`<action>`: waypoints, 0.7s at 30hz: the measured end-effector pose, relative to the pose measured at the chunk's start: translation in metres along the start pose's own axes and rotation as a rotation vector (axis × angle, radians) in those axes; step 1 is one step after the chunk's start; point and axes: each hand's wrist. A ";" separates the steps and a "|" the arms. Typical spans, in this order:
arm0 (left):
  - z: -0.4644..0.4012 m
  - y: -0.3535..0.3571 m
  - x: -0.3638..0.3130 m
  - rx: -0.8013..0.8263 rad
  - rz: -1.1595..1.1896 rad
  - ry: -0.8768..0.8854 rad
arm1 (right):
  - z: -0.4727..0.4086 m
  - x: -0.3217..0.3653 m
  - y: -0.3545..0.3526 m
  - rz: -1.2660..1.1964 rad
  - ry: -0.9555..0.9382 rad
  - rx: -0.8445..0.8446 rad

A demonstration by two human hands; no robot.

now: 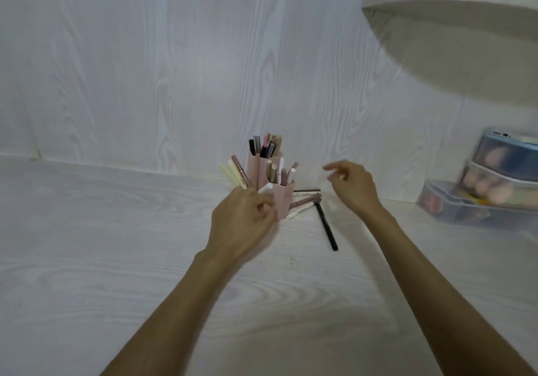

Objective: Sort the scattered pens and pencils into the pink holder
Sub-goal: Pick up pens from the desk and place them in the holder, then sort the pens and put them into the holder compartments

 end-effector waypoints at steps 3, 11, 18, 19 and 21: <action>-0.003 0.005 0.002 0.081 -0.040 -0.039 | 0.026 -0.036 0.013 0.056 0.181 0.211; -0.019 0.004 0.024 0.084 0.096 -0.283 | 0.029 -0.033 0.041 0.358 0.193 0.349; -0.011 0.001 0.017 -0.028 0.155 -0.328 | 0.028 -0.006 0.009 0.230 0.197 0.624; -0.008 0.002 0.014 -0.033 0.174 -0.331 | 0.032 -0.004 0.004 0.074 0.208 0.637; -0.003 0.002 0.005 0.014 0.228 -0.336 | 0.043 0.003 -0.006 -0.219 0.160 0.609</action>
Point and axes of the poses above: each hand's wrist, its own z-axis away from the middle knuckle, its own y-axis out of the palm, x = y × z, and after that the axes turned 4 degrees about -y, right-handed
